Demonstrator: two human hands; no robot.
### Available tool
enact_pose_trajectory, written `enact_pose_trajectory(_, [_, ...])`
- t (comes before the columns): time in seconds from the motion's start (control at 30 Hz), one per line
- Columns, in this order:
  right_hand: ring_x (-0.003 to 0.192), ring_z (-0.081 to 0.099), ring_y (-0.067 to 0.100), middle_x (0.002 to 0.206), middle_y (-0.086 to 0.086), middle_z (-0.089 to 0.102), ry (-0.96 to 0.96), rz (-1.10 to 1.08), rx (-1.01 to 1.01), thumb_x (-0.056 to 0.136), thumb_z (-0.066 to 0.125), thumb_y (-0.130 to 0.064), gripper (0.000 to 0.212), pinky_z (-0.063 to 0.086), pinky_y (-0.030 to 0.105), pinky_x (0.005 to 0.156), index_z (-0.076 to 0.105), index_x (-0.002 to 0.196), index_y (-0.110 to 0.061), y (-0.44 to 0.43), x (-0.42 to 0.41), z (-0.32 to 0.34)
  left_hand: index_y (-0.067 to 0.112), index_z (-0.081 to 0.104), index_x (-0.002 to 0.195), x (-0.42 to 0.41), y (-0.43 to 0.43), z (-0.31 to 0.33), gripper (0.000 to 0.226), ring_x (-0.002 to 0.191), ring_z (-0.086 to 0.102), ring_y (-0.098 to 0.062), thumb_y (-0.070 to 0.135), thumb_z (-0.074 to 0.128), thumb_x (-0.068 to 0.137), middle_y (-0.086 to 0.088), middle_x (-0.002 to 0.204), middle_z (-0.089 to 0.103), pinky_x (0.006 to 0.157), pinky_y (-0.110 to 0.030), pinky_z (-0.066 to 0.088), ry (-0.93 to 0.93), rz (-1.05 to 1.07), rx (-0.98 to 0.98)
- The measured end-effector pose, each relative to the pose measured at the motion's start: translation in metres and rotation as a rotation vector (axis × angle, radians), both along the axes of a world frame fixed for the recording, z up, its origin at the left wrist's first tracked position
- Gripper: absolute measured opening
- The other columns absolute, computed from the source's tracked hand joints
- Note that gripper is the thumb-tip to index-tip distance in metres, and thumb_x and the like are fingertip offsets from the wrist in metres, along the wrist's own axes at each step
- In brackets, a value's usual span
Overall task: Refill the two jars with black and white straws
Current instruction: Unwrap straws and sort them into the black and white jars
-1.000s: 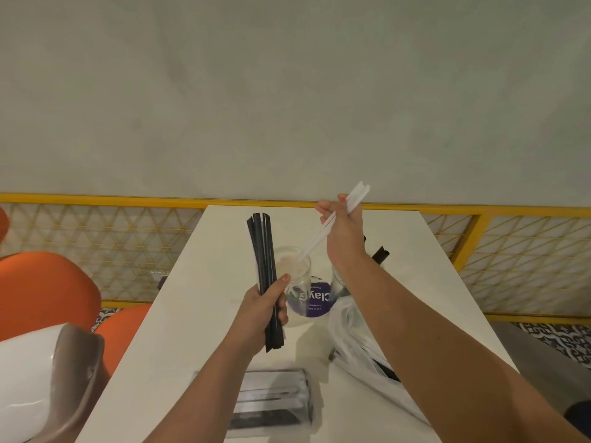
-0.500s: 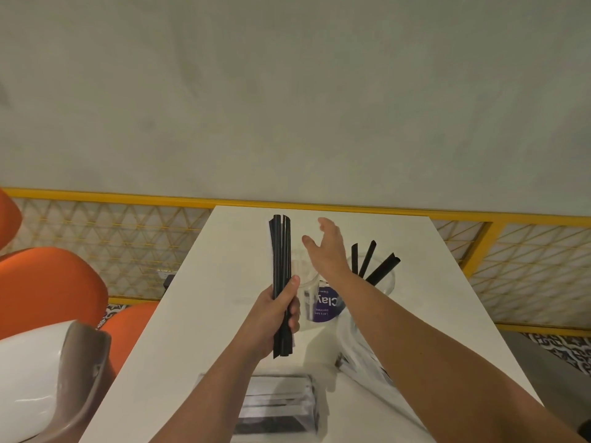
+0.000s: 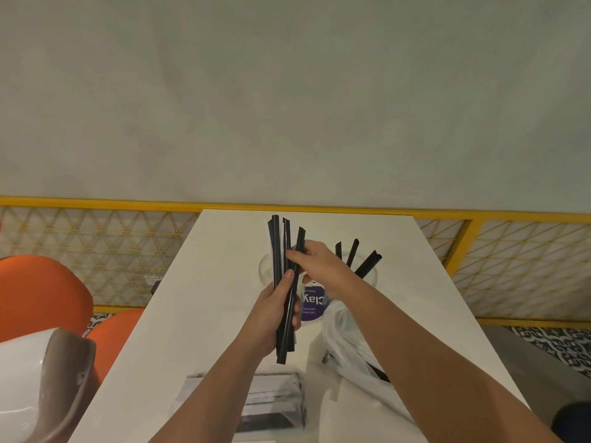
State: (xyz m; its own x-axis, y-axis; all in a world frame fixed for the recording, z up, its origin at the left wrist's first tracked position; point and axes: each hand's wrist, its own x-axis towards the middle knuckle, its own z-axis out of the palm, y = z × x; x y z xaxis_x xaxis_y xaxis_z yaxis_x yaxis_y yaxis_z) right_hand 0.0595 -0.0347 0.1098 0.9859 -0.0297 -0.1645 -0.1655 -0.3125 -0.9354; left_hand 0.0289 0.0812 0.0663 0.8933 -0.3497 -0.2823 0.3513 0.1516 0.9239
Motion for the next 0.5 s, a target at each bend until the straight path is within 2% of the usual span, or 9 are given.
enact_pose_trajectory(0.1, [0.081, 0.058, 0.016, 0.085, 0.002, 0.062, 0.038, 0.004, 0.143, 0.096, 0.048, -0.022, 0.016, 0.045, 0.028, 0.069, 0.06, 0.098, -0.012, -0.004, -0.002, 0.0, 0.01, 0.052, 0.086, 0.002, -0.003, 0.0, 0.036, 0.041, 0.042, -0.013, 0.045, 0.048, 0.093, -0.003, 0.055, 0.048, 0.039, -0.021, 0.038, 0.024, -0.01, -0.001])
enact_pose_trajectory(0.23, [0.098, 0.061, 0.026, 0.102, 0.01, 0.066, 0.062, -0.014, 0.169, 0.096, 0.048, -0.028, 0.03, 0.049, 0.043, 0.091, 0.06, 0.113, -0.006, -0.008, -0.004, -0.002, 0.01, 0.052, 0.088, 0.001, -0.006, -0.001, 0.038, 0.043, 0.044, -0.013, 0.047, 0.048, 0.092, -0.005, 0.058, 0.048, 0.041, -0.021, 0.04, 0.043, -0.055, -0.005])
enact_pose_trajectory(0.27, [0.101, 0.062, 0.028, 0.104, 0.011, 0.066, 0.065, -0.014, 0.18, 0.096, 0.047, -0.027, 0.031, 0.049, 0.043, 0.092, 0.06, 0.115, -0.006, -0.009, -0.004, -0.003, 0.011, 0.053, 0.089, 0.001, -0.007, -0.002, 0.037, 0.043, 0.044, -0.014, 0.048, 0.048, 0.092, -0.005, 0.058, 0.049, 0.043, -0.022, 0.041, 0.039, -0.063, 0.006])
enact_pose_trajectory(0.33, [0.098, 0.063, 0.025, 0.101, 0.011, 0.065, 0.06, -0.048, 0.221, 0.098, 0.045, -0.025, 0.031, 0.053, 0.036, 0.084, 0.057, 0.117, -0.003, -0.011, -0.005, -0.005, 0.01, 0.056, 0.093, 0.0, -0.008, -0.002, 0.039, 0.045, 0.047, -0.014, 0.048, 0.048, 0.092, -0.005, 0.059, 0.051, 0.045, -0.023, 0.043, 0.022, -0.066, 0.026])
enact_pose_trajectory(0.4, [0.083, 0.06, 0.017, 0.09, 0.005, 0.061, 0.035, -0.142, 0.273, 0.1, 0.041, -0.023, 0.028, 0.05, 0.027, 0.076, 0.054, 0.114, -0.004, -0.011, -0.005, -0.004, 0.008, 0.06, 0.09, -0.002, -0.011, -0.001, 0.041, 0.048, 0.053, -0.015, 0.046, 0.048, 0.093, -0.005, 0.061, 0.057, 0.048, -0.024, 0.046, -0.008, -0.059, 0.037])
enact_pose_trajectory(0.5, [0.07, 0.056, 0.014, 0.079, 0.004, 0.056, -0.005, -0.273, 0.412, 0.101, 0.036, -0.02, 0.019, 0.05, 0.028, 0.07, 0.048, 0.107, -0.006, -0.016, -0.003, 0.0, 0.009, 0.063, 0.078, -0.003, -0.015, 0.001, 0.035, 0.047, 0.06, -0.011, 0.031, 0.044, 0.098, 0.002, 0.054, 0.065, 0.048, -0.02, 0.049, -0.05, -0.002, 0.059])
